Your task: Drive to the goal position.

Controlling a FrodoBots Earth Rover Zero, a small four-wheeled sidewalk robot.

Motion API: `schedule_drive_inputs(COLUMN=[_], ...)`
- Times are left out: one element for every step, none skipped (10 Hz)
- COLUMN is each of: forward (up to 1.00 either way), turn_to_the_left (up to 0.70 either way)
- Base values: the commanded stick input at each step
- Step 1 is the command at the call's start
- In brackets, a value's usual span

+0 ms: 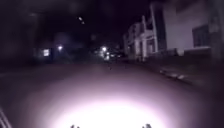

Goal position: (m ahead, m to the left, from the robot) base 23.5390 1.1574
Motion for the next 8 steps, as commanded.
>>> schedule_drive_inputs(forward=[1.00, 1.00, 1.00, 1.00, 1.00, 1.00, 1.00, 1.00], turn_to_the_left=[0.00, 0.00, 0.00, -0.30, -0.40, -0.24, 0.00, 0.00])
